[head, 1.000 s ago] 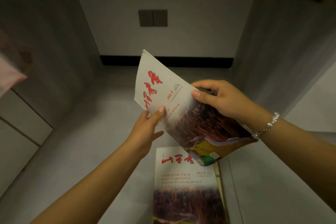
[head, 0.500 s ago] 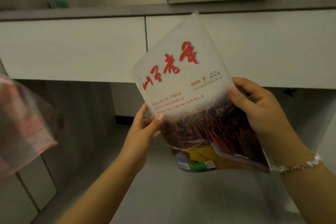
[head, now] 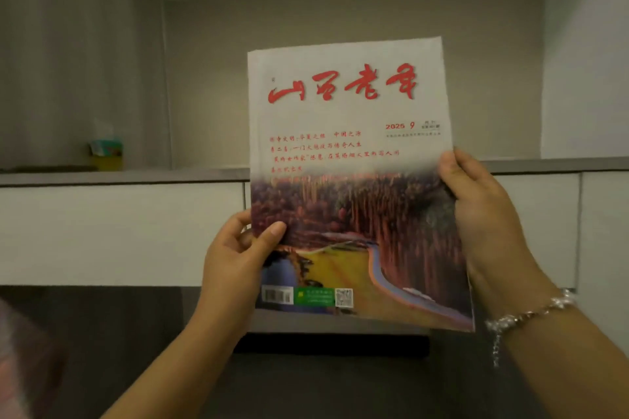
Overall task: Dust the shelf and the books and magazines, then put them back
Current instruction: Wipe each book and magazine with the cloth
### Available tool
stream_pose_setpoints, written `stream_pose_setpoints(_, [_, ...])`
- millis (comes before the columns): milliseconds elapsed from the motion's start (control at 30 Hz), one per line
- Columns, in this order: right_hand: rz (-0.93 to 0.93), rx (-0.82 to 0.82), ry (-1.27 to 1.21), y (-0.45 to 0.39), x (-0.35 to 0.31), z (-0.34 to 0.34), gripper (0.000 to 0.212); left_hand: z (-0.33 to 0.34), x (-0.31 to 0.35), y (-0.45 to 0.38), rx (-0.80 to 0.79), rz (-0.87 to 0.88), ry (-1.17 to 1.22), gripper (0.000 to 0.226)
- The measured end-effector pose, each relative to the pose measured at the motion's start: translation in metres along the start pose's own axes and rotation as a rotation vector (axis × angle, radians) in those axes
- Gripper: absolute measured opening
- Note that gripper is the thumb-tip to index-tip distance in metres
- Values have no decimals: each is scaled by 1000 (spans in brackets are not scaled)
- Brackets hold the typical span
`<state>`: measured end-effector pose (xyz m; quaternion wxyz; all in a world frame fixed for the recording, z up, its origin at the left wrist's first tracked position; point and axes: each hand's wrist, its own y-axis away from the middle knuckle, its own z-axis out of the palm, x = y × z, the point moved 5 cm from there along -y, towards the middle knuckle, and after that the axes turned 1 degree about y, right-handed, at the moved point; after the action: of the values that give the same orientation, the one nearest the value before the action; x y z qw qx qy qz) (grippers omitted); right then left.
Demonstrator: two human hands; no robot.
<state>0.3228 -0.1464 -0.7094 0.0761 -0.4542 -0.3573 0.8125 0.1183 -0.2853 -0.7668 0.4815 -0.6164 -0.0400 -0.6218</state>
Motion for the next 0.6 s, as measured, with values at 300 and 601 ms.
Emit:
stream_pose_setpoints(300, [104, -126, 305, -16, -19, -7, 19, 24, 50, -70, 114, -31, 47, 30])
stream_pose_setpoints(601, [68, 28, 204, -22, -4, -13, 15, 43, 64, -93, -133, -50, -102, 39])
